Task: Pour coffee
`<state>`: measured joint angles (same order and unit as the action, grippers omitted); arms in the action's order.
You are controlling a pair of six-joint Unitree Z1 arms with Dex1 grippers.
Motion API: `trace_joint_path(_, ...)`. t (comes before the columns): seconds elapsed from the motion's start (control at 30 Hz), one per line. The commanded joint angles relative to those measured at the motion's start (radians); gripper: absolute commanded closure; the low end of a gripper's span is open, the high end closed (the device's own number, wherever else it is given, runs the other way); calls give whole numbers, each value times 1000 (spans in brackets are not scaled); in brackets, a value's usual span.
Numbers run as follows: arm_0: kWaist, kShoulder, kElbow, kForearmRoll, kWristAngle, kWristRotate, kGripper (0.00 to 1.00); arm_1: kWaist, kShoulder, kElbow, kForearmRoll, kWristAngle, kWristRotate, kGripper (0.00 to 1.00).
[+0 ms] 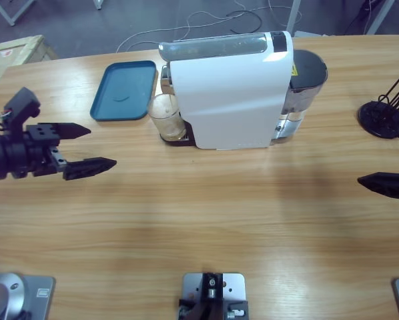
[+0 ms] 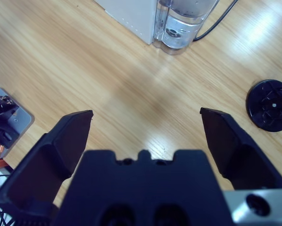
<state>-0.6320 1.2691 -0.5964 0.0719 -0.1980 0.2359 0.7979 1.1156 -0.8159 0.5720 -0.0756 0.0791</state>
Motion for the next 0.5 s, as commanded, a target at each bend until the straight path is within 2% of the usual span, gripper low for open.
trace_joint_path(0.03, -8, 58, -50, -7, -1, -7, 13, 9, 24, 106, -115, 62, 47, 0)
trace_joint_path(0.17, 55, 107, -76, -89, -82, -33, 13, 8, 24, 65, -72, 57, 15, 0)
trace_joint_path(0.3, 58, 183, -85, -202, -100, 10, 13, 8, 37, 46, -52, 56, -43, 0)
trace_joint_path(0.5, 58, 262, -84, -295, -163, 71, 13, 8, 55, 38, -44, 49, -59, 0)
